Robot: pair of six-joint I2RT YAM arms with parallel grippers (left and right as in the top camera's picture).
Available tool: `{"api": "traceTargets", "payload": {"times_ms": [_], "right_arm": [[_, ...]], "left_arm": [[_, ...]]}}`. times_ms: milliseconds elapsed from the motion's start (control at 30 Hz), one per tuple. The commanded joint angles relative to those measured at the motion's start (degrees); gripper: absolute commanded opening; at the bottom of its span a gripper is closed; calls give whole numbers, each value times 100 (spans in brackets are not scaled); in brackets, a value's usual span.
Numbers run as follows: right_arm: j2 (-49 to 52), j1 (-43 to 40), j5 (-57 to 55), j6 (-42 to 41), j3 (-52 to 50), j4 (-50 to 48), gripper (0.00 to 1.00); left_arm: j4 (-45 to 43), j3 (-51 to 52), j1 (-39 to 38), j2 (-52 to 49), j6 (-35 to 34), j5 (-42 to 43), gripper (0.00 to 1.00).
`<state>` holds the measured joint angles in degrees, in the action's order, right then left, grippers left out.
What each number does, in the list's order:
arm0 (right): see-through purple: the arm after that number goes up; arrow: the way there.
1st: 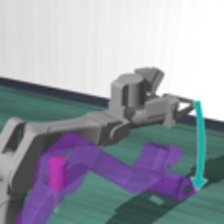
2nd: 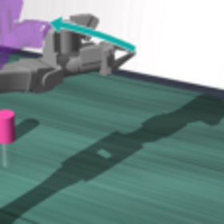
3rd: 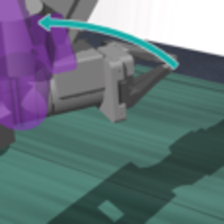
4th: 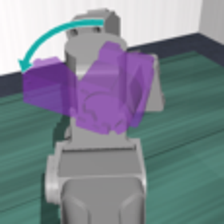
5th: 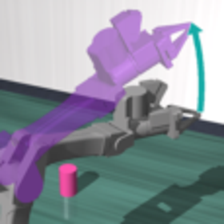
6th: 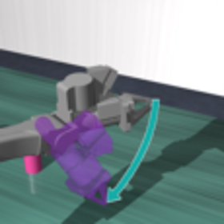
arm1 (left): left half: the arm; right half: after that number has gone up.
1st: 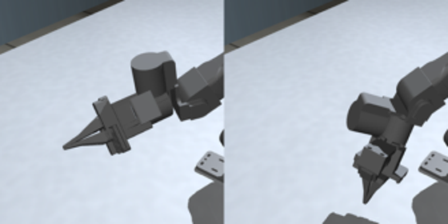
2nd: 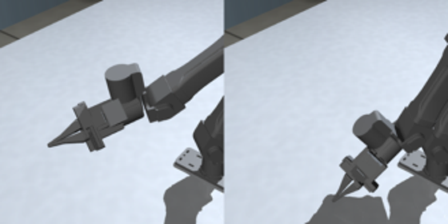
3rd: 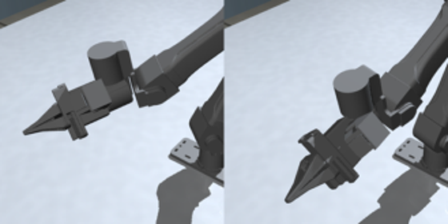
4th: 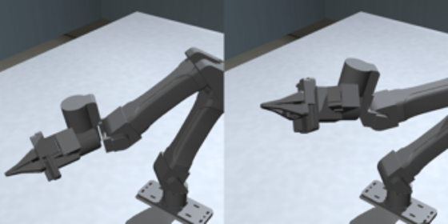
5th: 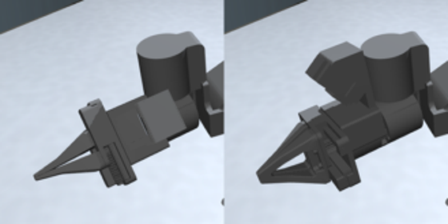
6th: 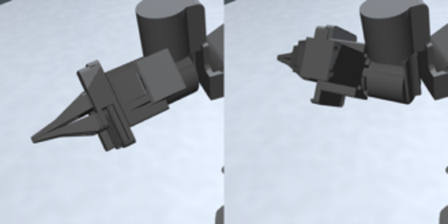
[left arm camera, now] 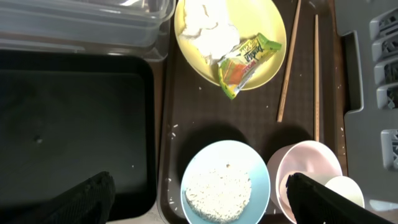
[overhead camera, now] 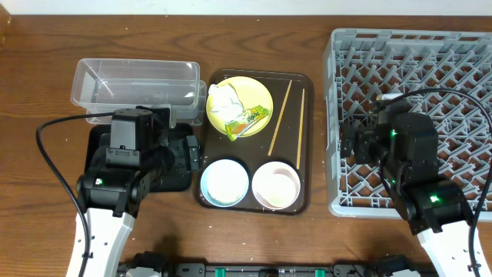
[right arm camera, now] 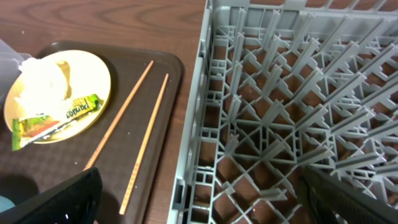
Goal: Sort waste into correct bins and load items into the dishwasher rack
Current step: 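Raise the left gripper and move it over the white tissue on the yellow plate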
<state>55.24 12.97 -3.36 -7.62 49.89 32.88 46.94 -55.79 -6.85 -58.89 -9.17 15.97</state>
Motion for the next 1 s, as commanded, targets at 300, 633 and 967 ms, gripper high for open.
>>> {"api": "traceTargets", "payload": {"times_ms": [300,633,967], "right_arm": [[-22,-133,50,37,140,-33,99],[-22,-133,33,35,138,-35,99],[7,-133,35,37,138,-35,99]], "left_arm": [[-24,-133,-20,-17,48,-9,91],[-560,-136,-20,-55,50,-7,90],[-1401,-302,-271,-841,48,33,89]]}}
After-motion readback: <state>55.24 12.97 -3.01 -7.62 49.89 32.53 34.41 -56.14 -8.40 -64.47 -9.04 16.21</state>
